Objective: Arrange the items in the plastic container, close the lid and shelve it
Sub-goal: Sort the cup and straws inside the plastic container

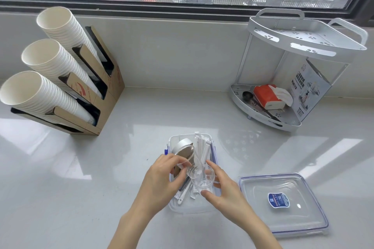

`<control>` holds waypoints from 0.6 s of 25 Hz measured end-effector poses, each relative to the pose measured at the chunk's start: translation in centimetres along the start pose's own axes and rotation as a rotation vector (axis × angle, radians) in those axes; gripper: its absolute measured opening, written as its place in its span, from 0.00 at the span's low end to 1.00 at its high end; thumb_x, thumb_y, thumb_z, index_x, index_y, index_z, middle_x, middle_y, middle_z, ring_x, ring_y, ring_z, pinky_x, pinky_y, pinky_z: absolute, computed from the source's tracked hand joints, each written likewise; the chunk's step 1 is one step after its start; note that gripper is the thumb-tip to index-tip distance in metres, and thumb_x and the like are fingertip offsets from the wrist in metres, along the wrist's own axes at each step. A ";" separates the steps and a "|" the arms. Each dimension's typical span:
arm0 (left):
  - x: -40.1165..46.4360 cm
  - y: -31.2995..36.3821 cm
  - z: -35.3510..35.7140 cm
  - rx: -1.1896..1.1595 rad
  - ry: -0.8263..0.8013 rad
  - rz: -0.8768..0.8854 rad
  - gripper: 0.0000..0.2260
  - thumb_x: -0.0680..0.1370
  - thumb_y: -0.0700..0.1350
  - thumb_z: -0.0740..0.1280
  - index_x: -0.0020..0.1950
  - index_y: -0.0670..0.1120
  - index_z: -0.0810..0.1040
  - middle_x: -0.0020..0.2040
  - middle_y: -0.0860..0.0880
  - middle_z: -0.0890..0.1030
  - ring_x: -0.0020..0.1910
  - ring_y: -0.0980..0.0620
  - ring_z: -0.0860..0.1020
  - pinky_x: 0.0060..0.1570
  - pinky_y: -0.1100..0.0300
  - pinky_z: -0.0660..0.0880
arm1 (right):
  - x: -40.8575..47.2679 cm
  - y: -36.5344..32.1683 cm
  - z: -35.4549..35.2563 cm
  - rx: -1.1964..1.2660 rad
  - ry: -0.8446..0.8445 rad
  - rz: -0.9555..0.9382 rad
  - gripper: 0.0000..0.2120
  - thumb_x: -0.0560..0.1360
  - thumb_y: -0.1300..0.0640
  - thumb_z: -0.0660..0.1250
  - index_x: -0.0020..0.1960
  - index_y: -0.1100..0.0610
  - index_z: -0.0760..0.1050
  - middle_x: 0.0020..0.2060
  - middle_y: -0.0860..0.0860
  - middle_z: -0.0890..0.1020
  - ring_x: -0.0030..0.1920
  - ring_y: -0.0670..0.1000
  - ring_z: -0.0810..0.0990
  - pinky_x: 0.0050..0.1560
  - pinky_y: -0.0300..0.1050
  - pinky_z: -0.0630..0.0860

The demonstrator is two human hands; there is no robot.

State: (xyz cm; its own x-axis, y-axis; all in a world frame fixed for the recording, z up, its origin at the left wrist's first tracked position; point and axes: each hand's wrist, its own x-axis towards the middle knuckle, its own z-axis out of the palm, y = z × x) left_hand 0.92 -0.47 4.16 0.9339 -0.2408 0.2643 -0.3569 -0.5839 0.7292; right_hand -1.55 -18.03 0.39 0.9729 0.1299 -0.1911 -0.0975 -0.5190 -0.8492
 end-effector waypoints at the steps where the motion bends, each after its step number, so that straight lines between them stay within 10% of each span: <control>1: -0.1 0.1 0.3 -0.003 -0.029 0.007 0.15 0.69 0.56 0.58 0.43 0.50 0.80 0.39 0.62 0.76 0.40 0.68 0.70 0.43 0.78 0.65 | 0.0 -0.1 0.1 0.000 0.000 -0.003 0.32 0.72 0.59 0.66 0.71 0.45 0.57 0.62 0.45 0.73 0.61 0.43 0.71 0.63 0.34 0.65; 15: -1.1 0.0 1.7 -0.033 -0.239 -0.023 0.13 0.75 0.48 0.64 0.59 0.55 0.72 0.48 0.67 0.67 0.45 0.69 0.70 0.44 0.78 0.66 | 0.0 -0.3 0.9 0.025 0.008 -0.050 0.29 0.72 0.57 0.67 0.63 0.36 0.56 0.66 0.43 0.71 0.61 0.44 0.73 0.62 0.35 0.68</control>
State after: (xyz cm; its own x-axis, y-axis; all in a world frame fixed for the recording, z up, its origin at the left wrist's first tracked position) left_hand -0.14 -1.51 2.76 0.9086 -0.4072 0.0933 -0.3313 -0.5661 0.7548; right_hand -1.68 -17.15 0.22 0.9785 0.1479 -0.1440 -0.0539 -0.4903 -0.8699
